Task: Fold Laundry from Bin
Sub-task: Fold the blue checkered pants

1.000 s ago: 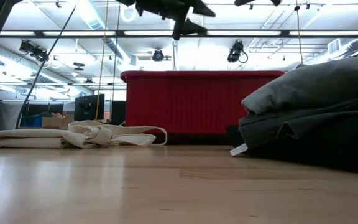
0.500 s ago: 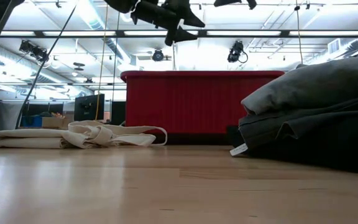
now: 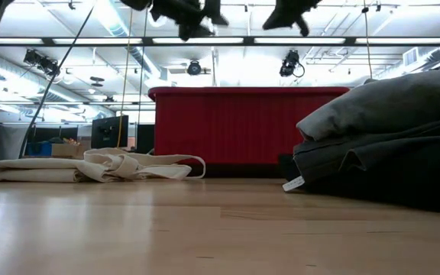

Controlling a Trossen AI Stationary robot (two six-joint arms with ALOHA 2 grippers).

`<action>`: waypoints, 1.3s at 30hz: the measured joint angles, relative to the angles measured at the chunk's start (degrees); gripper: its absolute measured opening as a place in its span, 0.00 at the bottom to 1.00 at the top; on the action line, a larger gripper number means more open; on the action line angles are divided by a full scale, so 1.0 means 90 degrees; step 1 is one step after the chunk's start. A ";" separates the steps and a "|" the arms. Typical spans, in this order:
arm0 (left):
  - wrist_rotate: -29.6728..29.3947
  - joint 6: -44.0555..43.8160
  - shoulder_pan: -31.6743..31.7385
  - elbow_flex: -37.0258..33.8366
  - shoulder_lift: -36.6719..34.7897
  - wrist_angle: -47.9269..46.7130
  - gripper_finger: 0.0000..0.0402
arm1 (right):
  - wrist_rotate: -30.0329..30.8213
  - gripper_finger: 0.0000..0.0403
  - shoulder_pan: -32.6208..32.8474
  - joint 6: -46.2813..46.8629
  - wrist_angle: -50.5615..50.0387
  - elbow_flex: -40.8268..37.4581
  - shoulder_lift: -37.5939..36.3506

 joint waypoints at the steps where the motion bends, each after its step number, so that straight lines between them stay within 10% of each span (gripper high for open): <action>1: 0.0011 -0.0017 0.0138 -0.0005 0.0012 -0.0084 0.80 | -0.0241 0.06 -0.0069 -0.0006 0.0065 0.0000 0.0099; 10: 0.0518 -0.1454 0.1019 -0.0033 0.0515 -0.1082 0.80 | -0.0511 0.06 -0.0369 0.0119 0.0338 -0.0002 0.0798; 39: 0.0523 -0.1369 0.0745 -0.0038 0.0682 -0.1110 0.80 | -0.0846 0.06 -0.0734 0.0578 0.0729 0.0000 0.0907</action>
